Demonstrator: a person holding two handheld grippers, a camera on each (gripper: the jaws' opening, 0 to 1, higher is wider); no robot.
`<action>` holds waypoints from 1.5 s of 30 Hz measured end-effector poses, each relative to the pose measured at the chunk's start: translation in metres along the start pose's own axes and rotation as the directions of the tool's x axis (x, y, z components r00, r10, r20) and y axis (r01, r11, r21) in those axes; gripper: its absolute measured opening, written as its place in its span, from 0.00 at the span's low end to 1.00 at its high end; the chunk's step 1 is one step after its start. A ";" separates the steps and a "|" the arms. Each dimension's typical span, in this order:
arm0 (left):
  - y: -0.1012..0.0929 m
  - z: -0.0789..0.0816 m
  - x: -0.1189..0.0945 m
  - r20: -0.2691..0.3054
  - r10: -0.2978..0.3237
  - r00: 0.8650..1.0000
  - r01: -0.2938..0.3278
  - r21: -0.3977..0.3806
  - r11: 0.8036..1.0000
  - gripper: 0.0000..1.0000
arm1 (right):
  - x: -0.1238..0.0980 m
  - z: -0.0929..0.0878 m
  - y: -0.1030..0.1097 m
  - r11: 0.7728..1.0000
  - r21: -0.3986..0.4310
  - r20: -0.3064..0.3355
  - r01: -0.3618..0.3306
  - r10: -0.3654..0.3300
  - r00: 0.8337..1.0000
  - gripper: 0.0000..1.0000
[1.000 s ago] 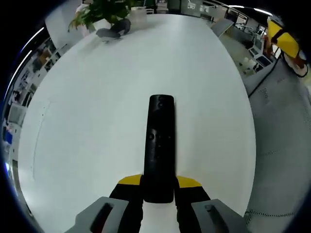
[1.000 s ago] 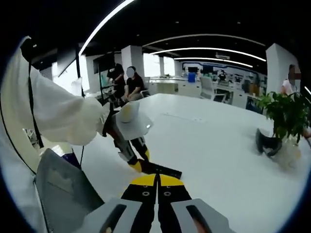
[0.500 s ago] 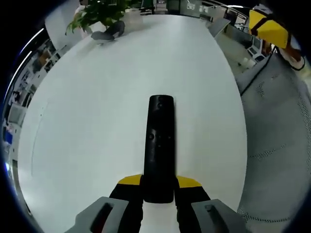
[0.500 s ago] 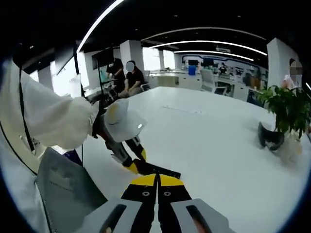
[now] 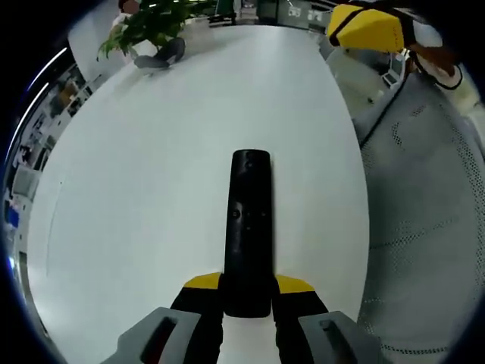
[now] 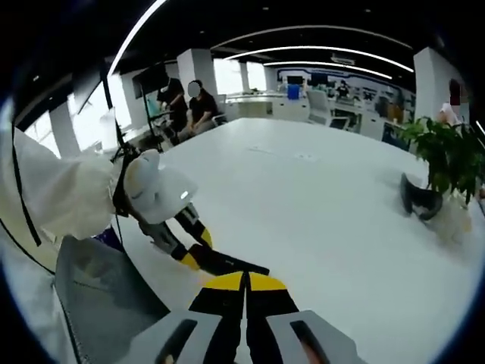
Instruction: Press the specified remote control buttons in sequence, fully releasing each button before pressing the next.
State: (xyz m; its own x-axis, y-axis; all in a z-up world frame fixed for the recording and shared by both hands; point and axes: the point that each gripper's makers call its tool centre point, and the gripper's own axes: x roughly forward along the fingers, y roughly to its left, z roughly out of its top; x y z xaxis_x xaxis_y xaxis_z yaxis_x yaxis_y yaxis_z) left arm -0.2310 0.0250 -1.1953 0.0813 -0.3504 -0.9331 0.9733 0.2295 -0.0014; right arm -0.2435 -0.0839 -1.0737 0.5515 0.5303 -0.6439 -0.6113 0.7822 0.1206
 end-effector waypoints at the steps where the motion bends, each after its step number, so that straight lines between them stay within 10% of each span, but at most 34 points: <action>1: -0.002 0.000 0.000 0.004 0.000 1.000 0.000 0.000 1.000 0.24 | 0.002 -0.001 0.000 1.000 0.002 -0.012 -0.007 0.007 1.000 0.00; 16: -0.025 0.002 0.000 0.019 0.003 1.000 -0.002 -0.015 1.000 0.24 | 0.031 -0.037 -0.007 0.992 0.126 -0.290 -0.032 0.068 0.955 0.00; 45: -0.052 0.009 0.003 0.036 0.008 0.999 -0.007 -0.030 1.000 0.24 | 0.061 -0.084 -0.013 0.950 0.311 -0.499 0.029 0.137 0.856 0.00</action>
State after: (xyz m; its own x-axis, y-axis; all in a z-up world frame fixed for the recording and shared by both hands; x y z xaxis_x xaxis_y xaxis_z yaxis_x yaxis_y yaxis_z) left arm -0.2796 0.0043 -1.1947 0.0970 -0.3811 -0.9194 0.9659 0.2588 -0.0054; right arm -0.2501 -0.0890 -1.1780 0.1047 0.3975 -0.9116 -0.3885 0.8602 0.3304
